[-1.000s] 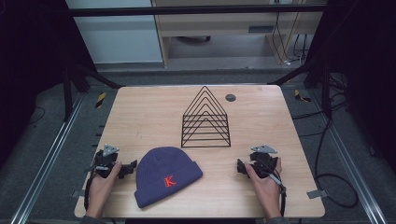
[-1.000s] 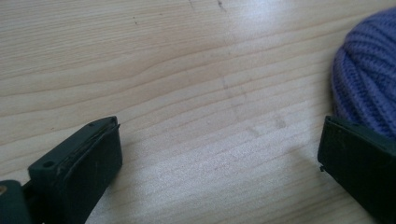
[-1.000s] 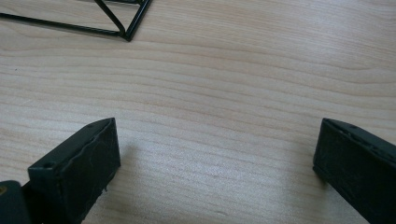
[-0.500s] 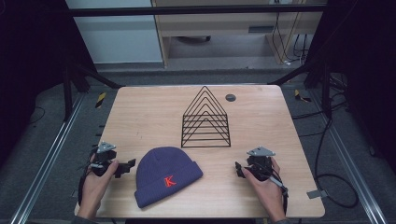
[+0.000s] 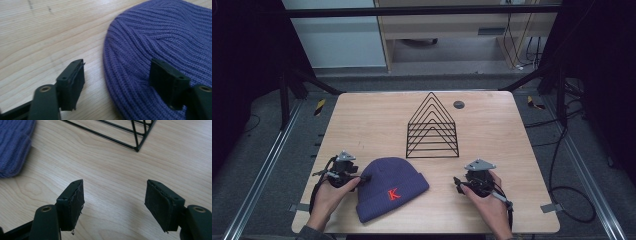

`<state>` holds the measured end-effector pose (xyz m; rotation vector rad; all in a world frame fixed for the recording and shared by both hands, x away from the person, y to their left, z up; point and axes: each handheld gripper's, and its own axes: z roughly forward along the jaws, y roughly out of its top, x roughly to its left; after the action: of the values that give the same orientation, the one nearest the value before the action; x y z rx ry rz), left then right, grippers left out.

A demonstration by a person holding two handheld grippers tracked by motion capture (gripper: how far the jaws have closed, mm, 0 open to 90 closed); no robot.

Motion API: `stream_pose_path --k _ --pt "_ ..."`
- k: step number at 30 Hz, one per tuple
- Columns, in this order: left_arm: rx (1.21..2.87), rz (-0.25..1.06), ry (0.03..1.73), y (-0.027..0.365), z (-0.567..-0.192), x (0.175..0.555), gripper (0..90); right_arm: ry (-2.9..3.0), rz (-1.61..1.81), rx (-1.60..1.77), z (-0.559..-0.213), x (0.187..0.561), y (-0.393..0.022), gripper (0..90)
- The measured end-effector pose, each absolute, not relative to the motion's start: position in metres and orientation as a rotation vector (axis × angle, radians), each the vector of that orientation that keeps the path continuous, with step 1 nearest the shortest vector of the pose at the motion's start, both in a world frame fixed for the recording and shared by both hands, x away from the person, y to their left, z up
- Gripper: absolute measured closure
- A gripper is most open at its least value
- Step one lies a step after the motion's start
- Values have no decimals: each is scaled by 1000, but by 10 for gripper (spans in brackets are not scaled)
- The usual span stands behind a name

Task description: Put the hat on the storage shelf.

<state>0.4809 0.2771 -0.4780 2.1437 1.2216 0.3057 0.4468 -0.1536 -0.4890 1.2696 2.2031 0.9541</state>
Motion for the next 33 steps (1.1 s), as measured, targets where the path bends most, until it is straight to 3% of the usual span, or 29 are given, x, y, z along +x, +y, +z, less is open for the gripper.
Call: stream_pose_path --k 16,25,33 --pt "2206 269 1170 262 -481 485 739 2313 1045 1101 -471 440 -108 277" --pt "2220 385 1094 262 -463 475 784 2330 1053 1088 -472 440 -104 280" --pt "2238 562 967 249 -422 460 787 2317 1074 1085 -466 438 -105 280"
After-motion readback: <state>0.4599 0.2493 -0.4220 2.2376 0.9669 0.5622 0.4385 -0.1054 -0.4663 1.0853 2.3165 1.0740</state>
